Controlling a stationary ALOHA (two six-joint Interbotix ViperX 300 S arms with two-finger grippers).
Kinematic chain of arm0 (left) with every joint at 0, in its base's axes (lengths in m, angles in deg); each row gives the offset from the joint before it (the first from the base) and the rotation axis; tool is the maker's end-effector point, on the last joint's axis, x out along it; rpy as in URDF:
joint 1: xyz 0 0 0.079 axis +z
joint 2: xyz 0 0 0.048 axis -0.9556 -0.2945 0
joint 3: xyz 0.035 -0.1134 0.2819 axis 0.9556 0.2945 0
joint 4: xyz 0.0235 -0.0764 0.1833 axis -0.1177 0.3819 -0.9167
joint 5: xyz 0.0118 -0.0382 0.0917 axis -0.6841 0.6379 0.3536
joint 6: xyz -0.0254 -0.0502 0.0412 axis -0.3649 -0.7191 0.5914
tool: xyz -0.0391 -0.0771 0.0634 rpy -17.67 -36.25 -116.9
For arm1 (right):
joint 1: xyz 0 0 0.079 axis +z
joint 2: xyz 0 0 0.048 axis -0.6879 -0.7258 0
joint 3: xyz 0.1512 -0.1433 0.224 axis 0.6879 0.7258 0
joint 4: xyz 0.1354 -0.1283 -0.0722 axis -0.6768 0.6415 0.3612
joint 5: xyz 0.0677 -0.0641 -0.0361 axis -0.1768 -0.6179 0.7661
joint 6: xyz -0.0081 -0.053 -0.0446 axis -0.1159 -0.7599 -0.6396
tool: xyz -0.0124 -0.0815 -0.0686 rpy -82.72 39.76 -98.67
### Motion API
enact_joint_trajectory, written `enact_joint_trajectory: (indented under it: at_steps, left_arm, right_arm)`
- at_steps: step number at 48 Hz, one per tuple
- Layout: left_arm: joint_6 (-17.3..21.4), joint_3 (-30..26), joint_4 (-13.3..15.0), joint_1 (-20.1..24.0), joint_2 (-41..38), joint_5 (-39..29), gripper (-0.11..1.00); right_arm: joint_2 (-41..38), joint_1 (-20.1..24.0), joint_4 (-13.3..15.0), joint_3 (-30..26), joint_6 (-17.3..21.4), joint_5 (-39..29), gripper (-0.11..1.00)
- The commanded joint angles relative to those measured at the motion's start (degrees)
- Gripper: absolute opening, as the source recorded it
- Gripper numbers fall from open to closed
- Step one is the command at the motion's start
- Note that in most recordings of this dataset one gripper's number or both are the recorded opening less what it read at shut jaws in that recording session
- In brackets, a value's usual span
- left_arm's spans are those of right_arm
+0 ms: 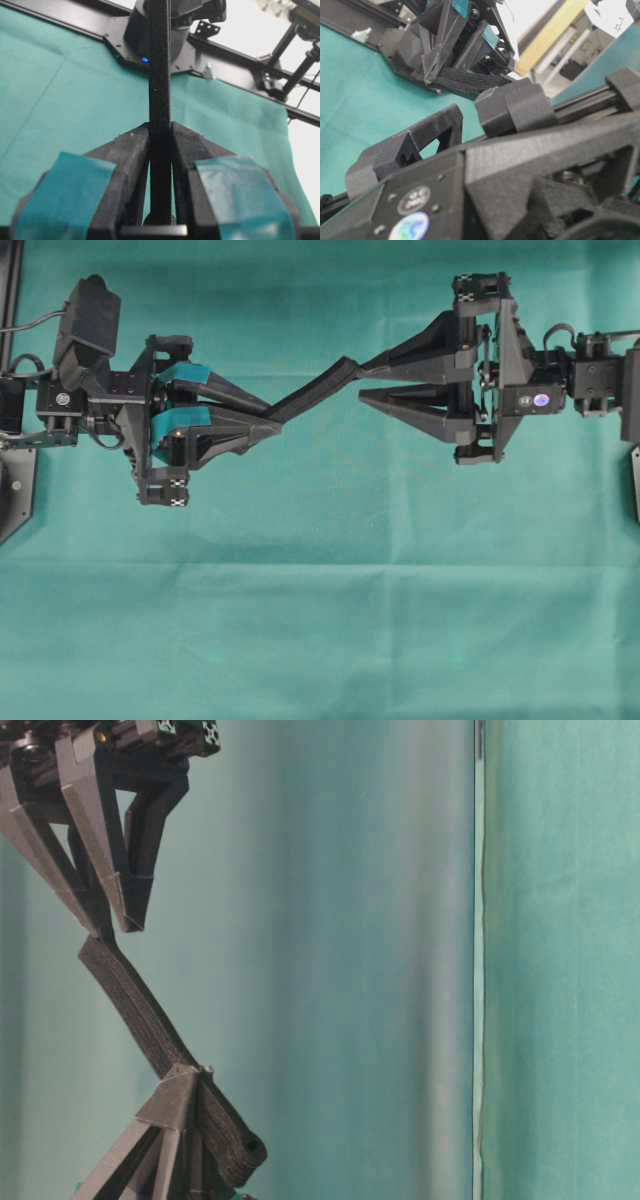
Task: Peel off the Velcro with your right arm.
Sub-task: 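Close the right gripper on the strap's free end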
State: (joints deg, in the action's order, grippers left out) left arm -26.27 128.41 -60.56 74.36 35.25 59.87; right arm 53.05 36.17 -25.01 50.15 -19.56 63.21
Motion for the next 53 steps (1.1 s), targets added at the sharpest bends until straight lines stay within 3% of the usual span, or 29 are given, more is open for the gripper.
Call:
enact_joint_trajectory:
  at_steps: [1, 10, 22, 53]
  left_arm:
    - [0.09, -0.7, -0.09, -0.09, 0.0, 0.18, 0.11]
    - [0.09, -0.7, -0.09, -0.09, -0.53, -0.26, 0.11]
    - [0.09, -0.62, -0.09, -0.09, -0.7, -0.26, 0.11]
    - [0.18, -0.44, -0.18, -0.09, -1.67, -0.26, 0.11]
  right_arm:
    - [0.26, -0.18, -0.09, -1.49, 0.0, 0.26, 0.45]
    - [0.18, -0.35, 0.0, -1.23, -0.09, -0.79, 0.4]
    - [0.18, -0.26, 0.18, -0.88, -0.26, -4.04, 0.09]
    - [-0.09, -0.26, 0.18, 0.88, 0.09, -4.04, 0.09]
